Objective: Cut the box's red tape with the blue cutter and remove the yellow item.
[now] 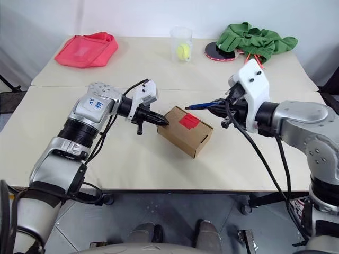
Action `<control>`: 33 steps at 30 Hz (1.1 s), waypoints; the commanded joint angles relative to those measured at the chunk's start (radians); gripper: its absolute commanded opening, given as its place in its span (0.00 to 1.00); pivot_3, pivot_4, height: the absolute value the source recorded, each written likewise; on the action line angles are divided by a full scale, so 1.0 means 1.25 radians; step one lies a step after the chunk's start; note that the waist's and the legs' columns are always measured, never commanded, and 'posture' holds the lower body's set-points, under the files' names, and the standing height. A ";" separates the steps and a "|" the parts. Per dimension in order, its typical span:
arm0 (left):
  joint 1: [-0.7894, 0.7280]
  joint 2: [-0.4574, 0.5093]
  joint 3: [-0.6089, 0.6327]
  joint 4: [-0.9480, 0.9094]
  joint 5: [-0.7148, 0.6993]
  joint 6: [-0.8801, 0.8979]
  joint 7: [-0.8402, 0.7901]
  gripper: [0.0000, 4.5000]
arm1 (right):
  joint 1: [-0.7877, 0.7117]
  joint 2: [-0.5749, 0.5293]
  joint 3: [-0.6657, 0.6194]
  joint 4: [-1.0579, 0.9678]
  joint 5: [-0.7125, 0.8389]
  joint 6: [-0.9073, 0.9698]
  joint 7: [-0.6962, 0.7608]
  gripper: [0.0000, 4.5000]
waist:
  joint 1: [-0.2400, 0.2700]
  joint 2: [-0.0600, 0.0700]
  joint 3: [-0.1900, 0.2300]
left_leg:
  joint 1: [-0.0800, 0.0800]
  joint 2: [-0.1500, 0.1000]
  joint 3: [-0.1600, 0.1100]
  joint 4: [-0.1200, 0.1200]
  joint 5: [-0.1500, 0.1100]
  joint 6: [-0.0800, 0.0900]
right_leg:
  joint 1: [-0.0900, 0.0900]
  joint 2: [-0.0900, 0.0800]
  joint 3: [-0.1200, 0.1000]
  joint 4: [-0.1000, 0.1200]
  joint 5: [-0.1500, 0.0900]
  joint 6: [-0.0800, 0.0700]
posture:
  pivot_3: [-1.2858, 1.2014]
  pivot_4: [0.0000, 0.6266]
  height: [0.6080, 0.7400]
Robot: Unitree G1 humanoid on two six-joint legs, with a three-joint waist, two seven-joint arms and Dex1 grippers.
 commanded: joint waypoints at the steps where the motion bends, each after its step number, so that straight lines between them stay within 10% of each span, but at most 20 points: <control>1: -0.020 -0.011 -0.018 0.011 0.021 -0.017 -0.014 0.01 | -0.032 -0.017 0.020 0.006 -0.018 -0.021 0.020 0.04 | 0.002 0.000 0.000 | 0.000 0.000 0.000 0.000 0.000 0.000 | 0.000 0.000 0.000 0.000 0.000 0.000 | 0.52 0.24 1.00; 33: -0.023 -0.026 -0.041 0.019 0.063 -0.024 -0.031 0.01 | -0.108 0.013 0.201 0.208 -0.234 -0.172 0.169 0.04 | 0.006 0.000 0.000 | 0.000 0.000 0.000 0.004 0.000 0.001 | 0.000 0.000 0.001 0.004 0.000 0.000 | 0.52 0.24 1.00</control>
